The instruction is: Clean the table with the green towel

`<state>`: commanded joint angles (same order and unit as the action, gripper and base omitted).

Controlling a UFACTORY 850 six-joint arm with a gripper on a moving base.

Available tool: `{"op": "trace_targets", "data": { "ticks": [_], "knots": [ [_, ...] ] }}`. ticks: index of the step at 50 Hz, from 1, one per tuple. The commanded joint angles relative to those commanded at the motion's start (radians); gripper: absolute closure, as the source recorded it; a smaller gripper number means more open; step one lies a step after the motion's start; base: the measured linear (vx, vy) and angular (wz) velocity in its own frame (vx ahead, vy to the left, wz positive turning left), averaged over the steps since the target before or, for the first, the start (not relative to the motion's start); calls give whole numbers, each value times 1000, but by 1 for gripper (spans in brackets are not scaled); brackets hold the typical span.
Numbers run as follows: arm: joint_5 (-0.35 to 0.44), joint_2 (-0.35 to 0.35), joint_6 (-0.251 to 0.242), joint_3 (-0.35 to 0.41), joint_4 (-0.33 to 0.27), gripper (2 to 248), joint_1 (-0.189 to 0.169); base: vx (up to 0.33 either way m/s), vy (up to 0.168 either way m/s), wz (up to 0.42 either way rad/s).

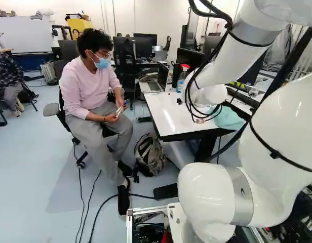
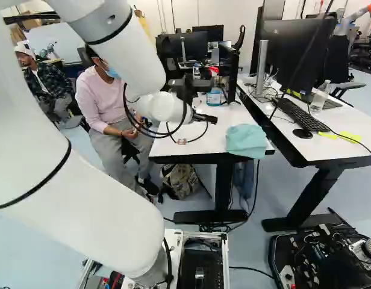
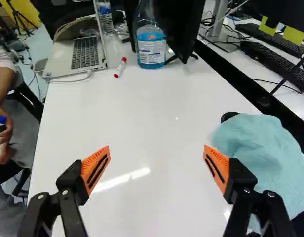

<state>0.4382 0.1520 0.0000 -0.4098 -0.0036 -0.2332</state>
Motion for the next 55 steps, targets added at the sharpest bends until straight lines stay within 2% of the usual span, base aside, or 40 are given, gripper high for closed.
{"op": "trace_targets", "data": {
  "ticks": [24, 55],
  "knots": [
    [207, 61, 0, 154, 2, 3, 111, 0, 0, 0],
    [374, 109, 0, 277, 3, 3, 201, 0, 0, 0]
  ]
}}
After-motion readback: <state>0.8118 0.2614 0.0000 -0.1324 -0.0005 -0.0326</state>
